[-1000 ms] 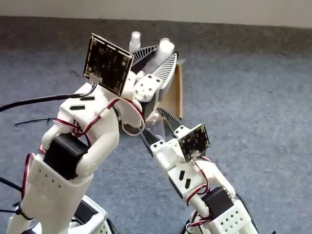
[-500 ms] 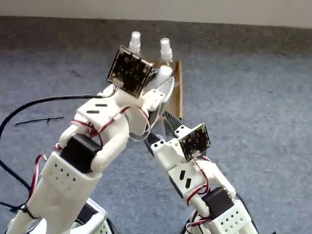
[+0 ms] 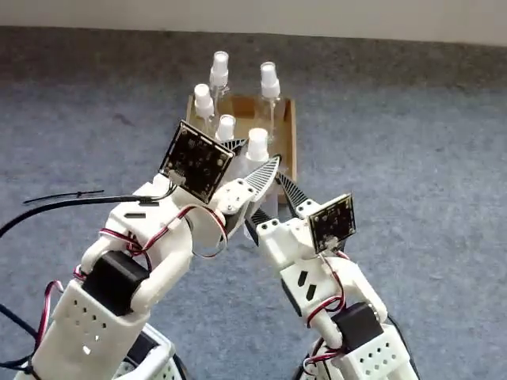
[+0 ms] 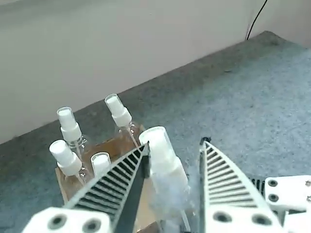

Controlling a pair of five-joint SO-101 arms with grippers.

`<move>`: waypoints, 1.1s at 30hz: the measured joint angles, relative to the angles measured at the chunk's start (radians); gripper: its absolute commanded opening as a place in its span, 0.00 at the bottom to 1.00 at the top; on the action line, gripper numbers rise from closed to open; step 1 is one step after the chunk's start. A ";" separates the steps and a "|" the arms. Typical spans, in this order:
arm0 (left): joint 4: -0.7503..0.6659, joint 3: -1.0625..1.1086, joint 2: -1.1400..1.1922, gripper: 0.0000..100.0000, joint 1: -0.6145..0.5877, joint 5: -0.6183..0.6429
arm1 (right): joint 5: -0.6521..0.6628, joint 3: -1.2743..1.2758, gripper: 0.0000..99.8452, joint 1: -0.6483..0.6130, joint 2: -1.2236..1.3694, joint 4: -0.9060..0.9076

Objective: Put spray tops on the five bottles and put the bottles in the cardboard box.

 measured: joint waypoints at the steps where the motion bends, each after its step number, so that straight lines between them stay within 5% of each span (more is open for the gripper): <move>1: 0.000 -0.006 0.000 0.16 0.000 0.000 | 0.000 0.000 0.01 0.000 0.000 0.000; 12: 0.012 -0.235 0.175 0.16 -0.147 -0.071 | 0.000 0.000 0.01 0.000 0.000 0.000; 25: 0.218 -0.235 0.180 0.16 -0.120 -0.106 | -0.002 0.000 0.01 0.002 0.000 0.000; 33: 0.227 -0.157 0.112 0.16 -0.115 -0.178 | -0.002 0.000 0.01 0.002 0.000 0.000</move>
